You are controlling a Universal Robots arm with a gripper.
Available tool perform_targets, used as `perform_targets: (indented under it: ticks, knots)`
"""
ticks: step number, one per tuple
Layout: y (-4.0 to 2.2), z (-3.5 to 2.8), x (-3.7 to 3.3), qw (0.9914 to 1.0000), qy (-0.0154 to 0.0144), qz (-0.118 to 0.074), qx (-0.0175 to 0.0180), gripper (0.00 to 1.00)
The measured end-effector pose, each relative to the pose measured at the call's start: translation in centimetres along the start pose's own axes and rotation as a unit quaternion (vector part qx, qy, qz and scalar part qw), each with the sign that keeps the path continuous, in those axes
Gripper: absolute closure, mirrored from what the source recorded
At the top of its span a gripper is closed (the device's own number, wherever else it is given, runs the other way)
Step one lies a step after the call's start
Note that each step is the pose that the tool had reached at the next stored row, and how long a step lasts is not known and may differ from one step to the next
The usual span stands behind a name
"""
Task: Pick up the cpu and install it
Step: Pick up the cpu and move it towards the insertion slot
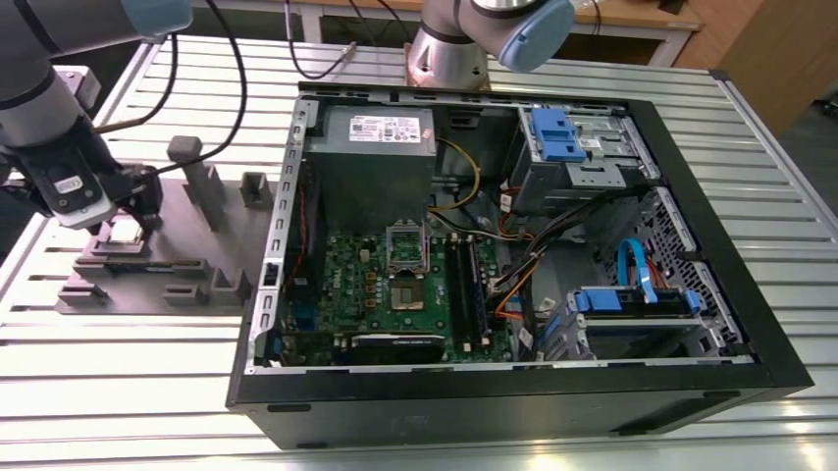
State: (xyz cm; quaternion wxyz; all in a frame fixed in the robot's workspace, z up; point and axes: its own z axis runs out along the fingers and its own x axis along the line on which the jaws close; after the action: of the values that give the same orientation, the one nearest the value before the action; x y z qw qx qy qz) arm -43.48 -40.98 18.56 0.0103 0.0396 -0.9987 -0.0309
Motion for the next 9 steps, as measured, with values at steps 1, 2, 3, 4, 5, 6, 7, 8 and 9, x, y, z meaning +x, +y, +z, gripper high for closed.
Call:
perform_targets:
  ticks: [1, 2, 3, 4, 5, 6, 7, 8, 9]
  knots:
    - [0.0, 0.06, 0.0, 1.0, 0.0, 0.0, 0.0, 0.35]
    - [0.0, 0.06, 0.0, 1.0, 0.0001, 0.0, 0.0, 0.35]
    - [-0.01, 0.06, 0.0, 1.0, 0.0001, 0.0, 0.0001, 0.35]
    - [0.0, 0.07, 0.0, 1.0, 0.0001, 0.0, 0.0, 0.35]
    - [0.0, 0.07, 0.0, 1.0, 0.0, 0.0, 0.0, 0.35]
    - [0.0, 0.08, 0.0, 1.0, 0.0, 0.0, 0.0, 0.35]
    - [0.0, 0.1, -0.01, 1.0, -0.0001, 0.0, 0.0, 0.35]
    - [-0.01, 0.11, 0.0, 1.0, -0.0001, 0.0, 0.0, 0.35]
    - [-0.01, 0.14, -0.01, 1.0, -0.0001, 0.0, 0.0, 0.35]
